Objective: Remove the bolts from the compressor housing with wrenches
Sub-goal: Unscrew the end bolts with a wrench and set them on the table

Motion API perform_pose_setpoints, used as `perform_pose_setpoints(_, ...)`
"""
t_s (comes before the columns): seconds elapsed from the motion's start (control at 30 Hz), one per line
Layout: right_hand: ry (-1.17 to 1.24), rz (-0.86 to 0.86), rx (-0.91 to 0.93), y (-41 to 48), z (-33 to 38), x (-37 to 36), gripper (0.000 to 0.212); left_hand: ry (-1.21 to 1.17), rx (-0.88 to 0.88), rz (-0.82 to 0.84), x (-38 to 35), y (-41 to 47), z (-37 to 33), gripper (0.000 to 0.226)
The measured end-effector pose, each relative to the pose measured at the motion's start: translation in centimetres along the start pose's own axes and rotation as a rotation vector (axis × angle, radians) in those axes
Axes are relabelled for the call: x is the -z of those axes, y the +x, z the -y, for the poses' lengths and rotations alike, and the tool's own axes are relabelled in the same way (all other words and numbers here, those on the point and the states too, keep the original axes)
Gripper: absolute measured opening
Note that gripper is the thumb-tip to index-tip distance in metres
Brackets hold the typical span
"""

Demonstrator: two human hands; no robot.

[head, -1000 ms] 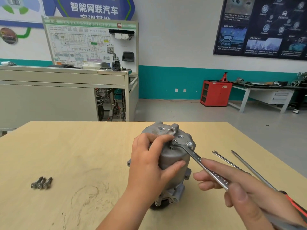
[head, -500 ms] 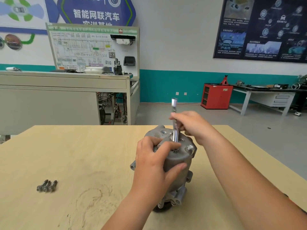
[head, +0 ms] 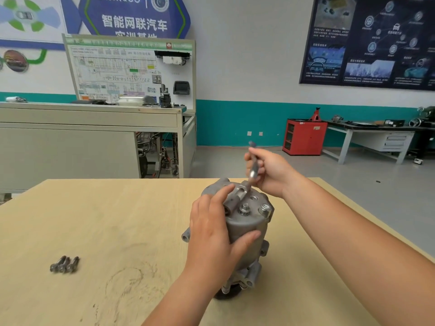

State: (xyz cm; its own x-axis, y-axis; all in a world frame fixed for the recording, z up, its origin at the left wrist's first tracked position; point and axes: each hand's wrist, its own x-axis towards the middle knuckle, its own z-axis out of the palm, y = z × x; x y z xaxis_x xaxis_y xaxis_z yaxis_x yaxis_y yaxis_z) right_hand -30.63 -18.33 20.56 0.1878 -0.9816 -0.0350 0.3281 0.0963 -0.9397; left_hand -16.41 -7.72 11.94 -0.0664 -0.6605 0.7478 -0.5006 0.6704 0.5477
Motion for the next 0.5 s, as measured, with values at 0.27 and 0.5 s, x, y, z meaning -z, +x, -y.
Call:
perform_pose_setpoints(0.27,0.334,-0.3,0.387,-6.6,-0.8,1.8,0.025,0.025,0.002,0.018,0.0,0.0,0.3,0.069)
perform_pose_setpoints(0.5,0.203,-0.317,0.599,-15.0,-5.1,3.0,0.029,0.024,-0.024,0.0,-0.1,-0.1,0.6,0.07)
